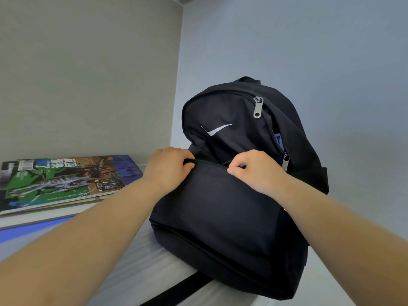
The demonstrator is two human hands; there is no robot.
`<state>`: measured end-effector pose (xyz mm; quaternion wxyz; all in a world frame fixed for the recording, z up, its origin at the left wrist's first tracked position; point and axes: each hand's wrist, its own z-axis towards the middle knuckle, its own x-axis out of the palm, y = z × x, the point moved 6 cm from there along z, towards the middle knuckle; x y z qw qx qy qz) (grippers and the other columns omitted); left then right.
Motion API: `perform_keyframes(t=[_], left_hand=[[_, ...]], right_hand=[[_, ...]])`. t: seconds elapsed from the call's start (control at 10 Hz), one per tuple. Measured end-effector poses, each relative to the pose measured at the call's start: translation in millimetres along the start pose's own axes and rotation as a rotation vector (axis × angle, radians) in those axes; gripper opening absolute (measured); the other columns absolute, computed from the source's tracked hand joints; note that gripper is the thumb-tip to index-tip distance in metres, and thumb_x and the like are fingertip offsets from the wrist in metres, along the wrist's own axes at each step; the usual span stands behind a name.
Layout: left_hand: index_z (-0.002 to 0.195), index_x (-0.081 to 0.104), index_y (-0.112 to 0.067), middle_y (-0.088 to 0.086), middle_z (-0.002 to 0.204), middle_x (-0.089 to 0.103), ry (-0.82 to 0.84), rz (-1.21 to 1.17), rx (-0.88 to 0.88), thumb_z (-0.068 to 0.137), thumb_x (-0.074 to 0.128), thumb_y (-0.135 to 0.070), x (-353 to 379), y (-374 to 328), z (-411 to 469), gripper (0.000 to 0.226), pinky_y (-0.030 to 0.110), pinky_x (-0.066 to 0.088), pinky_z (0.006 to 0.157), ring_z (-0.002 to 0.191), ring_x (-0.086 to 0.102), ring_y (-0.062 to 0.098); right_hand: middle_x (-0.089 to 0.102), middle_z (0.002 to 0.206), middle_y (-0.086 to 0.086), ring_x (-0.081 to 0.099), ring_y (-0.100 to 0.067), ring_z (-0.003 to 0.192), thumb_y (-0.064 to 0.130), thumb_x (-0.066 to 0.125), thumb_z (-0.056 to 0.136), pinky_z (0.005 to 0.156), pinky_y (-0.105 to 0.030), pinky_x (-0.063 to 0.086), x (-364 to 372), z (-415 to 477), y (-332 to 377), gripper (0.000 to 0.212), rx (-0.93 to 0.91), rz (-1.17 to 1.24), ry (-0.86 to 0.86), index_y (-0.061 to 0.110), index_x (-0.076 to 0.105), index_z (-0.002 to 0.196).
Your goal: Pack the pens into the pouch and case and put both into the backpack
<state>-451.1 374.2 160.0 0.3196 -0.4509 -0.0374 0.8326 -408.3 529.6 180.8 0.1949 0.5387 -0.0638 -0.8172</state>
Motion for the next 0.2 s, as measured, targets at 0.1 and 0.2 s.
perform_keyframes(t=[0.1,0.2], left_hand=[[0.124,0.049,-0.018,0.004,0.132,0.053,0.011,-0.004,-0.003,0.086,0.052,-0.020,-7,2,-7,0.039,0.032,0.035,0.097,0.118,0.049,0.024],[0.123,0.050,-0.018,0.003,0.133,0.051,0.001,-0.080,-0.063,0.085,0.053,-0.020,-22,8,-25,0.038,0.032,0.036,0.097,0.118,0.049,0.023]], right_hand=[[0.071,0.092,-0.006,0.062,-0.024,0.088,0.016,0.052,0.085,0.074,-0.031,0.047,-8,-6,9,0.016,-0.032,-0.097,-0.060,0.009,0.067,0.086],[0.070,0.101,-0.003,0.058,-0.021,0.099,0.018,0.050,0.088,0.082,-0.031,0.045,-20,-21,18,0.018,-0.033,-0.062,-0.198,0.011,0.063,0.099]])
